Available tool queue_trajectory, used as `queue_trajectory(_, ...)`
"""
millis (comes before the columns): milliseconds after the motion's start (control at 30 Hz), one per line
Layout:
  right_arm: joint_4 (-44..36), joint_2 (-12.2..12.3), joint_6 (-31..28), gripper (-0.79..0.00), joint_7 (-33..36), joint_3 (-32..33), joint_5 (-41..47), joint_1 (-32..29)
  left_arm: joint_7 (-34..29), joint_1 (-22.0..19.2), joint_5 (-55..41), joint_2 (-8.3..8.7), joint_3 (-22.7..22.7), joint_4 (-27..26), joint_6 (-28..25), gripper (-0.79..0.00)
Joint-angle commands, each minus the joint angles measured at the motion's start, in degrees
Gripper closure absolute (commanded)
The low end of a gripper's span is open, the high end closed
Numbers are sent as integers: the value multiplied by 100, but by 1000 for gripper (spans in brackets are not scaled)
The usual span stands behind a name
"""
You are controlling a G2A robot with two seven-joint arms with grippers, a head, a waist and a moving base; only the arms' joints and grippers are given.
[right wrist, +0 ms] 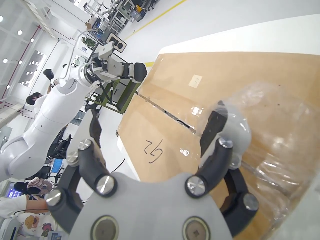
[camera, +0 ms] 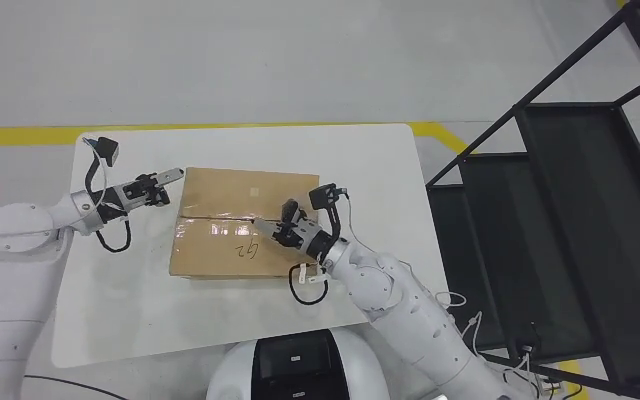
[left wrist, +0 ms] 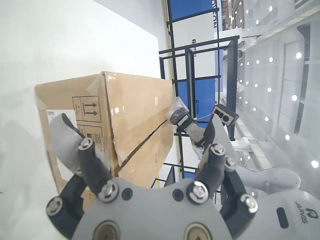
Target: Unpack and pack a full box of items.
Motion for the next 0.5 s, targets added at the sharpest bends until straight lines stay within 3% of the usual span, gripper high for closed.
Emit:
queue_trajectory(0, -18, 2, -4, -785, 11, 15, 6, 1, -92, 27, 61, 3, 32, -6, -81, -785)
queue_trajectory(467, 20, 40, -18, -785, 304, 119, 72, -83, -280, -599, 84, -302, 1174, 366, -396, -785)
